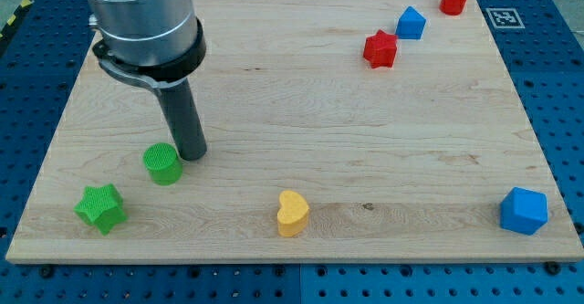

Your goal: Slightly move the yellow heart diagonally up

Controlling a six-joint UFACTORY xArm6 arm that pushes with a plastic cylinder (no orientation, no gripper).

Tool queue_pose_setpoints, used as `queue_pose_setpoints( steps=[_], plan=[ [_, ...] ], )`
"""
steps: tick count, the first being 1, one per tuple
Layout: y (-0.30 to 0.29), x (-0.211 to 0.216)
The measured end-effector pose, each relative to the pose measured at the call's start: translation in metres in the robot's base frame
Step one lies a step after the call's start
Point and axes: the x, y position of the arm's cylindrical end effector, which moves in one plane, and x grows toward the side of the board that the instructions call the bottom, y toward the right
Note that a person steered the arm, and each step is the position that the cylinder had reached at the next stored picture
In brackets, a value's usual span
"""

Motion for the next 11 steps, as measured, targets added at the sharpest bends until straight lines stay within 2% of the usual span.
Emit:
queue_pose_setpoints(
  steps=[3,4,6,7,9,11],
  plan=[
    [-0.017,0.006],
    [0.012,0.028],
    [0.072,0.109],
    [0.100,0.118],
    [0.163,0.115],
    [0.126,0.082]
  ],
)
